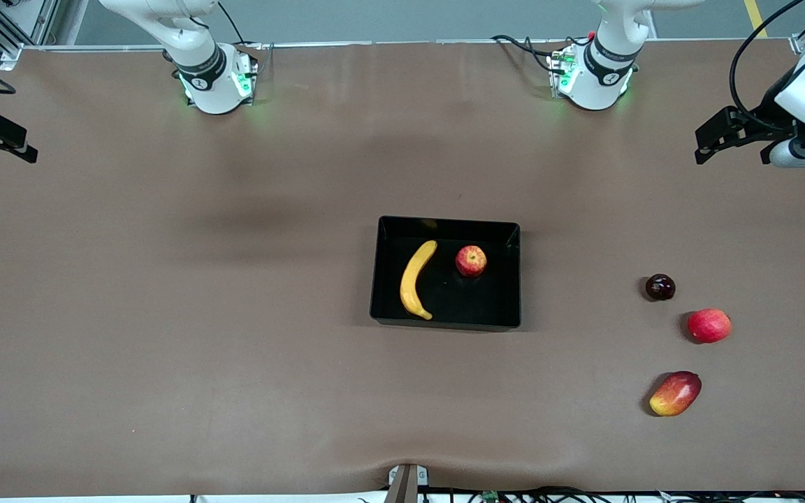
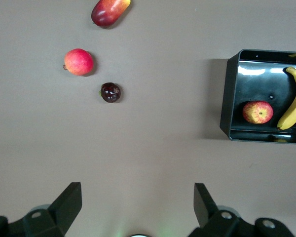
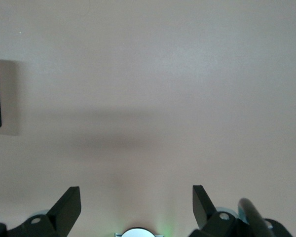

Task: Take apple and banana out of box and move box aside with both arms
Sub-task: 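Move the left gripper toward the red apple in the black tray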

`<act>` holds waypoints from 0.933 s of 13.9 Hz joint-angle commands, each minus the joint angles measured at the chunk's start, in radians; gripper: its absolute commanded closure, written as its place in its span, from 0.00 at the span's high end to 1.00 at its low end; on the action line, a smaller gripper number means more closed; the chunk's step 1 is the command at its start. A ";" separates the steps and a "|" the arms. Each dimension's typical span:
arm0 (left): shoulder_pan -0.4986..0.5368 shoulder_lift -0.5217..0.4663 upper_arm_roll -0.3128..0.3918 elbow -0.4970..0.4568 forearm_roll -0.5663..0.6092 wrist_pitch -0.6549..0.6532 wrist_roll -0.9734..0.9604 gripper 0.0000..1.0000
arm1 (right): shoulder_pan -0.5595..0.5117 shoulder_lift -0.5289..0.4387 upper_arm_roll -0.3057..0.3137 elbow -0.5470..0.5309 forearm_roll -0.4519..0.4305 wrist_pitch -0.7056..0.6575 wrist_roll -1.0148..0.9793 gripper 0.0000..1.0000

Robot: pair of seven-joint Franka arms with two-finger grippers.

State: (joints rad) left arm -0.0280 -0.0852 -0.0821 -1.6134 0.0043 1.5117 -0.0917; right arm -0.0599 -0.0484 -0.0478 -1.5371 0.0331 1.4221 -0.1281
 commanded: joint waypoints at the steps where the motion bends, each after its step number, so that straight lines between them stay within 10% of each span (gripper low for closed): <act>1: -0.001 -0.002 0.004 0.006 -0.006 -0.021 0.000 1.00 | -0.023 -0.004 0.014 0.000 0.013 -0.008 -0.005 1.00; 13: -0.082 0.128 -0.050 0.072 -0.003 0.022 -0.008 1.00 | -0.023 -0.004 0.014 0.000 0.013 -0.008 -0.005 1.00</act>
State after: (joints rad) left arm -0.0702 -0.0026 -0.1071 -1.5650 0.0043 1.5138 -0.0825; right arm -0.0599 -0.0484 -0.0476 -1.5373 0.0331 1.4219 -0.1281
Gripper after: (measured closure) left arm 0.000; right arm 0.000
